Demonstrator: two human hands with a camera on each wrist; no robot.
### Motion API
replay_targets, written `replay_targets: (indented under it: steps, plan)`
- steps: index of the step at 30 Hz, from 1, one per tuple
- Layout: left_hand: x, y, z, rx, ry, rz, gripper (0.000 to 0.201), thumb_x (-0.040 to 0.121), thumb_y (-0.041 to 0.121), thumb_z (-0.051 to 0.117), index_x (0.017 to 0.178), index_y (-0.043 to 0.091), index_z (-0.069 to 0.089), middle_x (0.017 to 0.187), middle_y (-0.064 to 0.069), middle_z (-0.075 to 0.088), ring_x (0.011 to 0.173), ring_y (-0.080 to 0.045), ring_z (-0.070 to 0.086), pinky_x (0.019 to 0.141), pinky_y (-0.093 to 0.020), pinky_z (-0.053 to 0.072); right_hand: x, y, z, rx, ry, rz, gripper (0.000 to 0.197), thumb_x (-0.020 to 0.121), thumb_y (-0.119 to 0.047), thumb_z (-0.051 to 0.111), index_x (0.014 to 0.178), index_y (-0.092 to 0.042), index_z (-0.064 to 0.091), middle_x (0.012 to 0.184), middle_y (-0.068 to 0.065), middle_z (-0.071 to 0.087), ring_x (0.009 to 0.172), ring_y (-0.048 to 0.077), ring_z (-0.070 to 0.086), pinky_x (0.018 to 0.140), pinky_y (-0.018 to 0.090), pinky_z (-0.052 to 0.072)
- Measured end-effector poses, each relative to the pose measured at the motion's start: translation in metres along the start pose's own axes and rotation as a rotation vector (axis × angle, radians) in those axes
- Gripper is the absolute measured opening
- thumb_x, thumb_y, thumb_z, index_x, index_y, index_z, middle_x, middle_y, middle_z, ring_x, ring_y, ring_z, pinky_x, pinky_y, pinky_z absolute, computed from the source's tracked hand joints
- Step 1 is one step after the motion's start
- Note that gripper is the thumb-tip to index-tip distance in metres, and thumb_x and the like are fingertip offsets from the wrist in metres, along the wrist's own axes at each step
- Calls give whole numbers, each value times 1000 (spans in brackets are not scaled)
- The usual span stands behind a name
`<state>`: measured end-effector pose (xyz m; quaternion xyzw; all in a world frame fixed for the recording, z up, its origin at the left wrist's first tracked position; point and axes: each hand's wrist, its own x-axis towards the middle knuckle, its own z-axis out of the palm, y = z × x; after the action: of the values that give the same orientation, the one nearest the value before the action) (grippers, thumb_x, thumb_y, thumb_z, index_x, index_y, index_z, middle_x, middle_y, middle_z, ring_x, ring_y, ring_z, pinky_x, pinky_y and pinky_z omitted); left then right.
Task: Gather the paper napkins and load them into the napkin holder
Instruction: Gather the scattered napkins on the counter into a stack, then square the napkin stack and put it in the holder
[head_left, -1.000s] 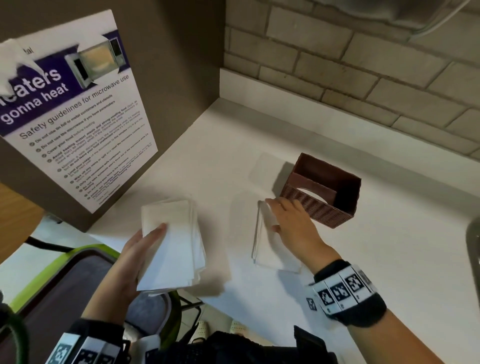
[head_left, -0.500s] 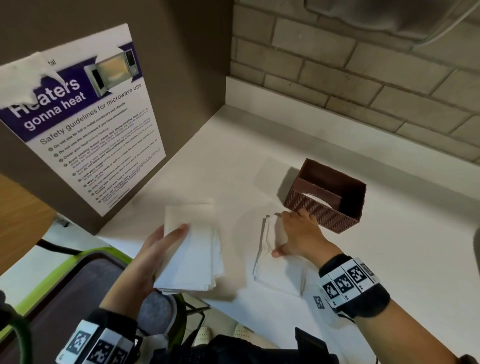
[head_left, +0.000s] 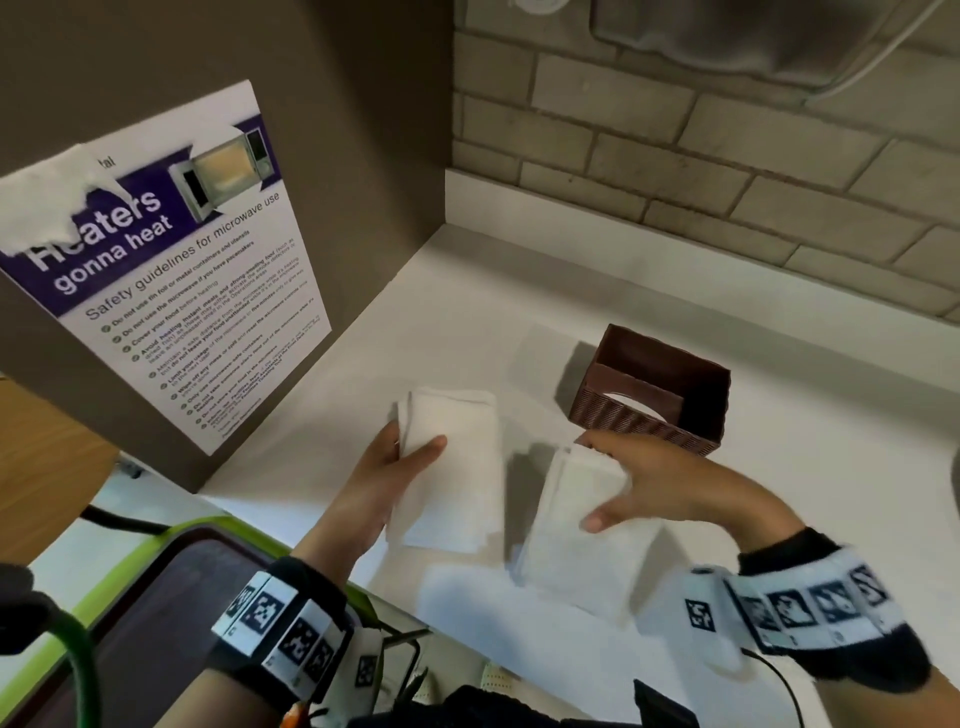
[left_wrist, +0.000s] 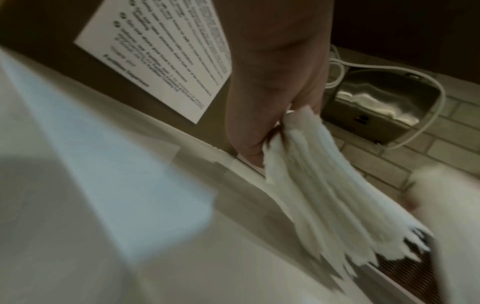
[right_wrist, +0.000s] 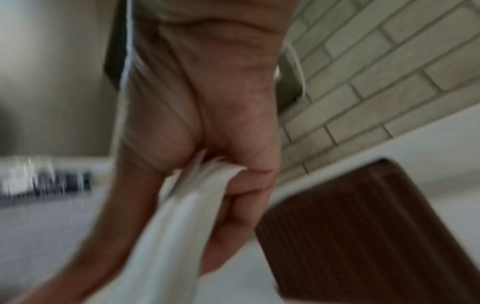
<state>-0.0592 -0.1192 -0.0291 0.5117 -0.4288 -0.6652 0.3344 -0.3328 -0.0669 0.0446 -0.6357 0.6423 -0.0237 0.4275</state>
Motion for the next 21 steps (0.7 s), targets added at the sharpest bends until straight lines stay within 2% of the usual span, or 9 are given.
replay_targets:
  steps: [2, 4, 6, 10, 12, 14, 15, 18, 21]
  plan:
    - [3, 2, 9, 52, -23, 15, 31, 93, 20, 65, 123, 21, 60, 109, 1, 75, 101, -16, 72, 74, -24, 56, -25, -18, -17, 108, -97, -92, 37, 71, -23, 84, 103, -24, 66, 101, -2, 72, 94, 14, 69, 84, 32, 55]
    - [6, 4, 22, 127, -58, 20, 34, 89, 29, 69, 122, 26, 61, 109, 3, 75, 104, -18, 70, 82, -31, 58, -36, -34, -26, 212, -127, -170, 29, 78, -20, 79, 103, -15, 67, 102, 7, 74, 93, 19, 72, 82, 35, 57]
    - [6, 9, 36, 223, -112, 32, 38, 82, 43, 70, 118, 33, 63, 109, 4, 75, 104, -20, 70, 91, -44, 57, -30, -44, -26, 227, -71, -205, 26, 86, -25, 71, 107, -11, 65, 104, 10, 73, 95, 21, 71, 84, 38, 56]
    - [-1, 16, 59, 203, -262, 6, 39, 83, 45, 61, 119, 32, 66, 115, -3, 75, 109, -25, 70, 95, -51, 54, -5, -45, -15, 205, 46, -184, 24, 91, -39, 61, 105, -20, 66, 104, 2, 74, 97, 21, 71, 91, 47, 55]
    - [-1, 15, 63, 151, -254, -63, 51, 84, 58, 56, 125, 29, 64, 125, -5, 71, 118, -25, 65, 102, -51, 49, 1, -40, -13, 225, 110, -153, 23, 91, -38, 62, 105, -21, 67, 103, 1, 75, 97, 18, 71, 92, 46, 55]
    - [2, 12, 64, 79, -190, -183, 79, 71, 84, 48, 130, 34, 61, 137, -3, 63, 126, -19, 59, 109, -45, 43, 3, -37, -12, 223, 177, -127, 23, 91, -36, 63, 103, -16, 68, 102, 5, 74, 95, 21, 71, 90, 44, 56]
    - [4, 10, 65, 49, -178, -221, 85, 68, 89, 43, 130, 34, 62, 135, -3, 65, 125, -19, 60, 109, -42, 42, 3, -37, -12, 232, 208, -122, 24, 90, -35, 64, 101, -14, 68, 101, 9, 74, 95, 25, 70, 86, 42, 55]
    - [-4, 15, 74, 39, -241, -227, 80, 76, 84, 34, 126, 30, 64, 120, -3, 73, 114, -20, 67, 104, -39, 46, 4, -36, -11, 254, 269, -122, 27, 91, -32, 63, 99, -6, 66, 102, 17, 71, 95, 31, 68, 77, 38, 52]
    - [-11, 15, 81, 16, -308, -162, 73, 75, 78, 50, 128, 29, 61, 121, -1, 73, 114, -20, 68, 104, -42, 48, 2, -37, -10, 230, 300, -101, 17, 93, -30, 62, 85, -15, 64, 88, 5, 67, 87, 25, 64, 76, 36, 48]
